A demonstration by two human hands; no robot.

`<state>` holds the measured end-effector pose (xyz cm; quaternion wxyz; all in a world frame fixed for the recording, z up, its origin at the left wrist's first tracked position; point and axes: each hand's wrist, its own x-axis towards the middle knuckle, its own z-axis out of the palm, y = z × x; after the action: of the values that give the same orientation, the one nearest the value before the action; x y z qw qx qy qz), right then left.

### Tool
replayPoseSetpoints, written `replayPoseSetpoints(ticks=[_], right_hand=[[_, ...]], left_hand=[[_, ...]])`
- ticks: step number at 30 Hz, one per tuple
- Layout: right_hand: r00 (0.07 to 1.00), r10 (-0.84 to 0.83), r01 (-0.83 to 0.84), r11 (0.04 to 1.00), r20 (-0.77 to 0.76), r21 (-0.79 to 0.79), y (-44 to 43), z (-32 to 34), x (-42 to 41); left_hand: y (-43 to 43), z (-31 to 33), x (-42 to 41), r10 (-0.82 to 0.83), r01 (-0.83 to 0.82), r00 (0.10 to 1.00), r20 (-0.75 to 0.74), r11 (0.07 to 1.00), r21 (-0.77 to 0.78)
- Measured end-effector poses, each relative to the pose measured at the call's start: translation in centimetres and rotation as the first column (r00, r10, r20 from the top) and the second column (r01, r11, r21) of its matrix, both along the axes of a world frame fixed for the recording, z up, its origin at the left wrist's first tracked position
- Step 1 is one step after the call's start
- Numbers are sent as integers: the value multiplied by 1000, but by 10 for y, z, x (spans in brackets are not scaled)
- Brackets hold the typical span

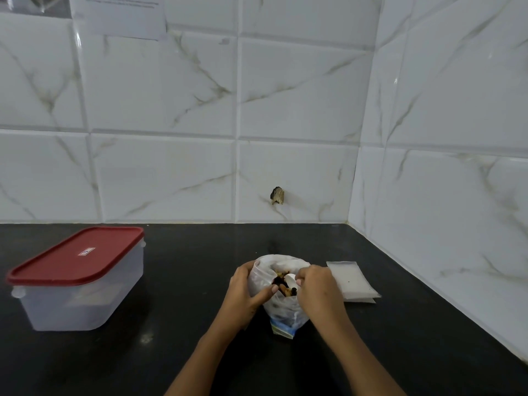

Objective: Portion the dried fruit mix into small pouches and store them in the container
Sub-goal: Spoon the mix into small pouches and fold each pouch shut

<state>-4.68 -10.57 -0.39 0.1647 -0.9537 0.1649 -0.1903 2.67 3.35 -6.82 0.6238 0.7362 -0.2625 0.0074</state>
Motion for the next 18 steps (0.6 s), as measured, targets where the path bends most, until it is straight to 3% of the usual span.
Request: replayPoseSetpoints(ticks=[12, 18], right_hand=[[996, -29, -11, 889, 81, 458, -17, -1, 6], [996, 11, -28, 981, 94, 191, 1, -2, 5]], left_hand=[[-4, 4, -8, -125, 117, 988, -86, 989, -90], [-4, 3, -10, -124, 102, 984, -129, 981, -163]])
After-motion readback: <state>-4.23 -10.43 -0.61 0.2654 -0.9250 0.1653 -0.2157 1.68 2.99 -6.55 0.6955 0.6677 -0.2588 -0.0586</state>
